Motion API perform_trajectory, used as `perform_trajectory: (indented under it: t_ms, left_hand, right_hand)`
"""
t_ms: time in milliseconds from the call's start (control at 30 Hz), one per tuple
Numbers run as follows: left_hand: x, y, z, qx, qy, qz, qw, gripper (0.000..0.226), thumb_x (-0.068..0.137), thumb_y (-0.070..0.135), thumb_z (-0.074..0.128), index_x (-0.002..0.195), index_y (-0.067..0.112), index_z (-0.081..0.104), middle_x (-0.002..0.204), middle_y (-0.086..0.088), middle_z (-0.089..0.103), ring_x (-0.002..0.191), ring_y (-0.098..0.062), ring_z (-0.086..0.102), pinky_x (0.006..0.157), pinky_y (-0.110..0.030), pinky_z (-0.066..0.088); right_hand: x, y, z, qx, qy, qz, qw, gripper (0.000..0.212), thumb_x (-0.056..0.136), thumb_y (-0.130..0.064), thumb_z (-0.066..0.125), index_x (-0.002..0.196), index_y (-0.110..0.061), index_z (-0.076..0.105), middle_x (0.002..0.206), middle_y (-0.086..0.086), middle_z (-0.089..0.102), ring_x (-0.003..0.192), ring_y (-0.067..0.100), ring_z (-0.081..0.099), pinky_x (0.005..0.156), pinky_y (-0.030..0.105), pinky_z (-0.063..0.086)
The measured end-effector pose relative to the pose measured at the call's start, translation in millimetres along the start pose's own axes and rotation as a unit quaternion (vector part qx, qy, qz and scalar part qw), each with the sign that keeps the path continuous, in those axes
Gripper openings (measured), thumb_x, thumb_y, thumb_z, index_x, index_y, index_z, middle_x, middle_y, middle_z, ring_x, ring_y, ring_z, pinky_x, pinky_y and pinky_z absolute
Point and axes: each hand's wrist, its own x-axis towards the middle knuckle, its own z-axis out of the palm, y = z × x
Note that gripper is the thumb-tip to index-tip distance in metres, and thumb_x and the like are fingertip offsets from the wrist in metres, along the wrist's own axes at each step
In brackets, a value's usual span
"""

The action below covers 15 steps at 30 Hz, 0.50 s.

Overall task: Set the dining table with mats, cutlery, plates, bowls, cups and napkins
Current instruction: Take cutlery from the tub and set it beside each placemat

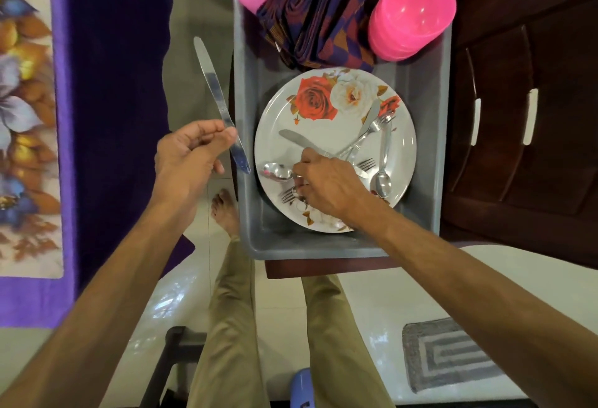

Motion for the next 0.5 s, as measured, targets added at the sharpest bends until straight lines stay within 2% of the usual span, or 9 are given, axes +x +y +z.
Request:
perform_trajectory:
  t_ms: [33,100,133,200,300,333,367,433,500]
  left_hand:
    - [-0.7,-0.5,-0.2,-0.001,0.000,-0.002,1.000,0.022,0.089,0.032,0.081,0.110,0.025,0.078,0.097,0.002,0.079,0.058,-0.006,0.055,0.058,-0.013,0.048]
    - [-1.7,-1.8,-1.6,-0.007,0.000,-0.004,1.000,0.023,0.089,0.032,0.081,0.111,0.026,0.077,0.093,0.004,0.078,0.058,-0.005,0.054,0.059,-0.013,0.048]
    - [-2.0,-2.9,-2.9,-0.010,0.001,-0.005,1.000,0.023,0.089,0.032,0.082,0.111,0.026,0.077,0.092,0.004,0.077,0.058,-0.005,0.054,0.059,-0.013,0.048]
    - [-2.8,-4.7,-4.7,-0.016,-0.003,-0.005,1.000,0.022,0.089,0.033,0.081,0.110,0.026,0.077,0.093,0.003,0.077,0.058,-0.006,0.054,0.059,-0.012,0.048]
    - [-4.5,-9.4,-7.0,-0.018,-0.008,-0.007,1.000,0.020,0.089,0.034,0.081,0.108,0.028,0.078,0.093,0.003,0.077,0.058,-0.005,0.054,0.060,-0.011,0.047]
    - [-5.2,-11.5,-7.6,-0.018,-0.009,-0.007,1.000,0.019,0.089,0.034,0.082,0.107,0.029,0.078,0.094,0.002,0.077,0.058,-0.005,0.054,0.059,-0.012,0.047]
    - [-6.0,-13.7,-8.1,-0.019,-0.010,-0.008,1.000,0.019,0.089,0.034,0.082,0.107,0.029,0.078,0.096,0.002,0.078,0.058,-0.005,0.054,0.058,-0.012,0.047]
    - [-8.1,-18.1,-9.4,-0.018,-0.012,-0.009,1.000,0.019,0.089,0.034,0.081,0.107,0.030,0.078,0.099,-0.001,0.079,0.059,-0.006,0.054,0.056,-0.014,0.046]
    - [-10.4,-22.1,-10.2,-0.015,-0.014,-0.012,1.000,0.020,0.089,0.036,0.081,0.108,0.030,0.078,0.101,-0.002,0.078,0.060,-0.007,0.054,0.058,-0.016,0.046]
  right_hand:
    - [0.3,3.0,-2.4,0.041,0.002,0.019,0.999,0.010,0.093,-0.021,0.066,0.102,-0.019,0.071,0.124,-0.002,0.061,0.093,0.024,0.066,0.069,0.038,0.053]
    - [-0.1,13.3,-5.3,0.134,-0.004,0.067,0.989,0.002,0.089,-0.021,0.072,0.090,-0.021,0.071,0.106,-0.004,0.070,0.091,0.021,0.068,0.074,0.037,0.055]
    - [-1.0,18.8,-7.0,0.181,-0.005,0.090,0.979,0.006,0.088,-0.020,0.075,0.088,-0.023,0.069,0.094,-0.004,0.072,0.088,0.019,0.068,0.075,0.037,0.055]
    - [-4.0,30.0,-12.4,0.268,0.015,0.125,0.955,0.012,0.088,-0.015,0.076,0.088,-0.023,0.067,0.087,-0.004,0.073,0.083,0.015,0.069,0.077,0.034,0.058]
    - [-7.8,43.4,-16.9,0.342,0.082,0.179,0.919,0.010,0.092,-0.011,0.073,0.093,-0.016,0.065,0.093,-0.001,0.075,0.081,0.007,0.070,0.066,0.011,0.053]
    - [-8.6,46.3,-16.5,0.325,0.120,0.193,0.918,0.008,0.092,-0.013,0.073,0.096,-0.015,0.065,0.093,-0.001,0.075,0.080,0.005,0.068,0.064,0.007,0.048]
    - [-10.0,48.1,-15.6,0.288,0.165,0.204,0.921,0.010,0.093,-0.017,0.073,0.099,-0.014,0.065,0.094,-0.003,0.073,0.080,0.007,0.066,0.065,0.009,0.047]
    - [-15.6,43.8,-16.2,0.198,0.238,0.196,0.930,0.017,0.094,-0.025,0.070,0.108,-0.017,0.064,0.095,-0.005,0.070,0.081,0.010,0.062,0.068,0.021,0.048]
    - [-21.8,30.6,-17.5,0.135,0.236,0.121,0.955,0.022,0.098,-0.031,0.064,0.117,-0.019,0.065,0.098,-0.003,0.067,0.083,0.014,0.062,0.068,0.033,0.053]
